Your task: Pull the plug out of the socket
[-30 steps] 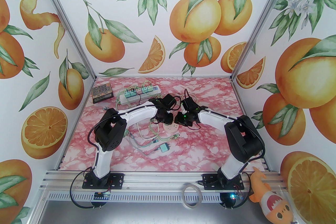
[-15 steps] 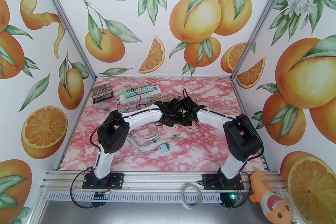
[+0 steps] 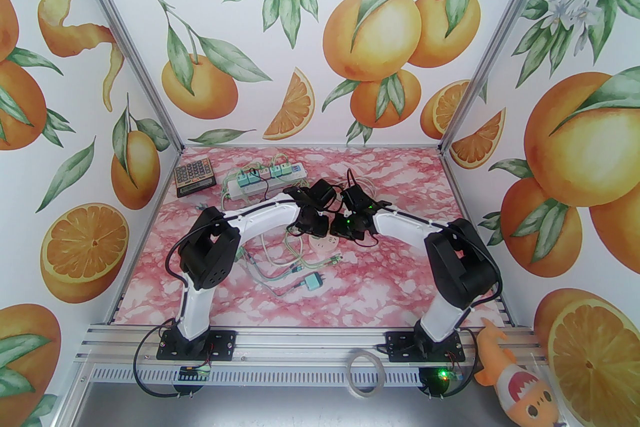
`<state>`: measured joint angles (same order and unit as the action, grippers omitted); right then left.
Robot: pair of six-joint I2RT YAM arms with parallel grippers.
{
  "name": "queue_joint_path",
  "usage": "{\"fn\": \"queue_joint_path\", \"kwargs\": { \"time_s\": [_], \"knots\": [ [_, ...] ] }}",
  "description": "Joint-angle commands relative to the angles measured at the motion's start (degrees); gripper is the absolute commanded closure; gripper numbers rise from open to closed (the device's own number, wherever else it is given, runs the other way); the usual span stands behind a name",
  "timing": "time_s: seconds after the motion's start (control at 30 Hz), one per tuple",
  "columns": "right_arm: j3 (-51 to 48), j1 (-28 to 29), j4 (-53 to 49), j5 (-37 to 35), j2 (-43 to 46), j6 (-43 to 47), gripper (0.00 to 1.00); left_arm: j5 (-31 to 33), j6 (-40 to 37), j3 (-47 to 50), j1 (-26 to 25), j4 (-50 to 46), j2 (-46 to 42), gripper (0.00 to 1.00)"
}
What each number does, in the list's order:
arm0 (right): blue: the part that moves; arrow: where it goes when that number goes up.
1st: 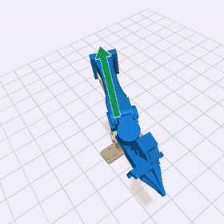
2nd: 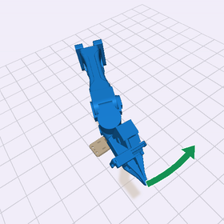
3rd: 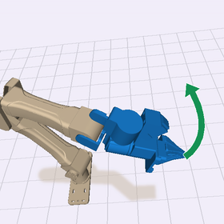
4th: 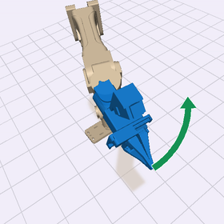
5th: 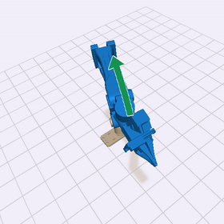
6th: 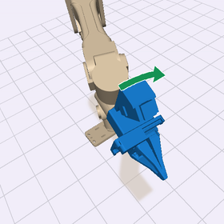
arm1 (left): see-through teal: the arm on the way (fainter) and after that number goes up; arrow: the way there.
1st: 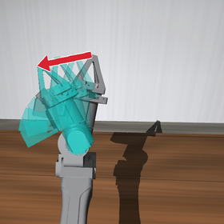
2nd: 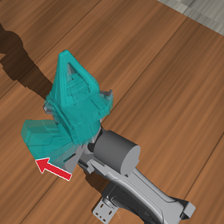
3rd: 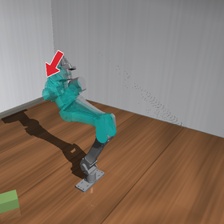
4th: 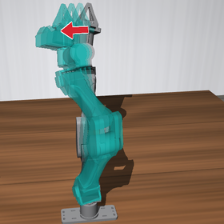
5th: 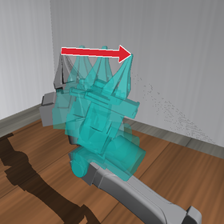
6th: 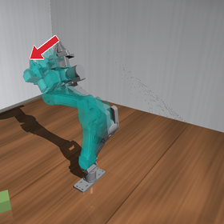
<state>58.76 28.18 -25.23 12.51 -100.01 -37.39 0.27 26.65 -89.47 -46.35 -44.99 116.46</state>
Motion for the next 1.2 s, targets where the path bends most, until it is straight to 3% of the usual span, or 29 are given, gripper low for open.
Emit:
{"fn": "queue_joint_path", "kwargs": {
  "time_s": [0.0, 0.13, 0.27, 0.53, 0.6, 0.77, 0.97, 1.17],
  "knots": [
    [-3.6, 0.6, -8.8, -7.1, -3.8, 0.8, 0.76, 6.2, -2.3, -3.3, -3.0, -3.5, -2.7, 0.92],
    [-3.3, 0.9, -9.1, -7.3, -4.1, 0.9, 0.76, 9.4, -3.4, -4.4, -4.7, -5.0, -1.6, 0.92],
    [-3.2, 1.1, -9.4, -7.8, -4.1, 1.0, 0.76, 8.7, -2.7, -3.8, -5.2, -4.8, -1.0, 0.93],
    [-3.4, 1.3, -9.4, -8.1, -3.6, 1.1, 0.76, -8.5, 4.3, 2.0, 1.6, 3.5, -5.1, 0.92],
    [-3.3, 1.4, -9.5, -8.2, -3.7, 1.1, 0.76, -10.1, 4.9, 2.3, 2.5, 4.2, -5.5, 0.92],
    [-3.0, 1.9, -9.4, -8.3, -3.9, 1.0, 0.76, -4.4, 1.3, -0.9, 0.9, -0.2, -3.7, 0.92],
    [-2.5, 2.4, -9.8, -8.3, -4.5, 1.2, 0.76, 10.5, -3.8, -6.2, -5.4, -7.9, 0.8, 0.93],
    [-2.1, 2.7, -10.3, -8.5, -4.8, 1.2, 0.76, 12.3, -4.0, -6.5, -7.2, -8.5, 1.7, 0.96]
  ]
}}
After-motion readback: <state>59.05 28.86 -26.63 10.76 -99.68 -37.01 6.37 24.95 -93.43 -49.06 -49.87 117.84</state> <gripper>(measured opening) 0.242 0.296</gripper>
